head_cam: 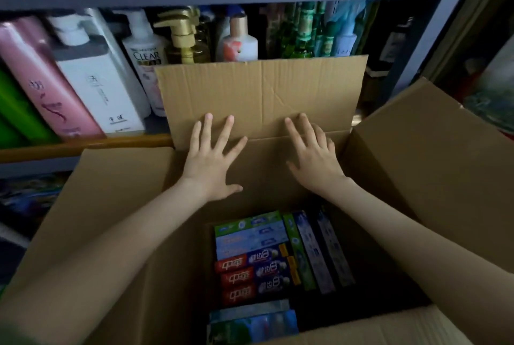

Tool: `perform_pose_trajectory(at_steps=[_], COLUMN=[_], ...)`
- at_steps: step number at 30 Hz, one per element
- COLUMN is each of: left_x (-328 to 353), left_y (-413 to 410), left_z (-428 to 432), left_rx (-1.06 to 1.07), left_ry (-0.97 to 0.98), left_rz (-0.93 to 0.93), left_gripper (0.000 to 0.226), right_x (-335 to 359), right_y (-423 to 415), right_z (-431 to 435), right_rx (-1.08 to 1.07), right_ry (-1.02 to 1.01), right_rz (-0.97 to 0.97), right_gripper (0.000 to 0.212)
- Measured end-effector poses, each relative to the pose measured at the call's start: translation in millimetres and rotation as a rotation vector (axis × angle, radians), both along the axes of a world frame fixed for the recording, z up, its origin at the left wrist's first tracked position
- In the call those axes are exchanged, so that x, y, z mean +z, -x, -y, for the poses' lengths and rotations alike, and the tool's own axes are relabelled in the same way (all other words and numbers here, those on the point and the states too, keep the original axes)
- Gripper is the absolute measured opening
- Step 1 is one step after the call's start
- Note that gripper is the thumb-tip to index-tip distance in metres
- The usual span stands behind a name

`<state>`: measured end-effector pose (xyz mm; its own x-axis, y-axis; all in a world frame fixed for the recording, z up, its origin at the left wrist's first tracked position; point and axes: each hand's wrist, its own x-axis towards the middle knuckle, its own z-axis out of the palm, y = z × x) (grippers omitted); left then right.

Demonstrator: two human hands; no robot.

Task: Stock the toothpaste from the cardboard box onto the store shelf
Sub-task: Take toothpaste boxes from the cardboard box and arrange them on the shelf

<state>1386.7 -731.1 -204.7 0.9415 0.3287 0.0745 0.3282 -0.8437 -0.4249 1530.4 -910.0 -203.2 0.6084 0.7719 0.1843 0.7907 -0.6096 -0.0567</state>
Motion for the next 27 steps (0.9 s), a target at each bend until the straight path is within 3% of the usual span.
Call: perform_pose_trajectory(at_steps=[5, 10, 16, 21, 27], left_x=[-9.0, -17.1, -29.9, -37.3, -36.4], left_y=[-9.5, -28.5, -49.6, -56.4, -57.8], left_z=[6.7, 14.4, 14.6, 0.7, -13.7], left_rx=[-0.210, -0.273, -0.427, -0.368, -0.405], left_ry=[-0.114, -0.155, -0.326, -0.339, -0.387], left_rz=[-0.042, -0.112, -0.318, -0.309, -0.243], left_gripper=[0.098, 0.098, 0.101, 0.103, 0.102], right_x=[-22.7, -49.7, -82.5, -108.7, -140.1], right_y=[-5.6, -3.5, -6.2, -9.4, -8.1], right_z=[-9.0, -4.3, 10.7, 15.4, 17.4], right_rx=[-0.022, -0.016, -0.009, 0.006, -0.076], right_ry=[-0.036, -0.080, 0.115, 0.272, 0.354], right_rz=[0.041, 0.172, 0.212, 0.213, 0.046], right_gripper=[0.092, 0.090, 0.096, 0.099, 0.100])
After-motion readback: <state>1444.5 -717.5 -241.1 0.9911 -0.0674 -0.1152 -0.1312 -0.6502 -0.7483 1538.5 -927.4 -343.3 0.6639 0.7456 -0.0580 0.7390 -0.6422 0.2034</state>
